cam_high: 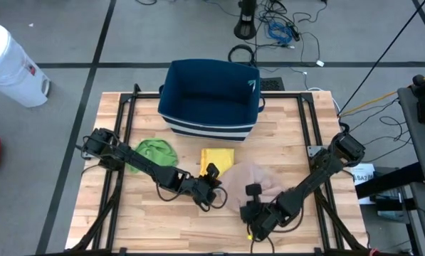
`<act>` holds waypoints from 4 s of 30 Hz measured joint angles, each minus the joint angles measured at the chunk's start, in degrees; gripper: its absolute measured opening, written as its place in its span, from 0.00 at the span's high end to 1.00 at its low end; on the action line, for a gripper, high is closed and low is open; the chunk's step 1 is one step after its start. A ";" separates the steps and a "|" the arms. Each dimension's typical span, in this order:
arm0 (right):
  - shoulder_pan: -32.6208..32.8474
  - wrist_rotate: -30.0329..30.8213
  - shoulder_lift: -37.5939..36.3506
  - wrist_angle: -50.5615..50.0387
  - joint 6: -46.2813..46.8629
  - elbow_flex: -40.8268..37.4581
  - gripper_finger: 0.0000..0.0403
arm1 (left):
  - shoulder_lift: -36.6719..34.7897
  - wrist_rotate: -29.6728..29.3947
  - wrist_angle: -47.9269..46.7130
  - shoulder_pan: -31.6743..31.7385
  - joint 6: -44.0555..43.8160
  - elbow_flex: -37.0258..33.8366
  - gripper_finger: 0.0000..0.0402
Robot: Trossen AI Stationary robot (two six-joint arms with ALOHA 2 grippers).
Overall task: Fold towel
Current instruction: Fold the brown towel
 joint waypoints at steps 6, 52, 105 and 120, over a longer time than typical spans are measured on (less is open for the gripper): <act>3.13 3.57 -0.10 -18.33 0.70 14.14 1.00 | -1.23 -11.78 2.19 -3.12 5.62 2.02 1.00; 4.53 -1.05 -1.48 -7.70 9.90 2.52 0.66 | -18.86 -15.29 -27.31 3.70 -23.67 2.20 1.00; 2.52 -5.00 -4.37 -14.21 10.08 6.80 0.89 | -18.83 -4.23 -38.56 0.97 -31.94 2.15 1.00; -1.51 -3.38 -4.30 -17.99 19.70 -5.22 0.50 | -9.15 -2.35 -37.50 4.22 -30.89 2.15 1.00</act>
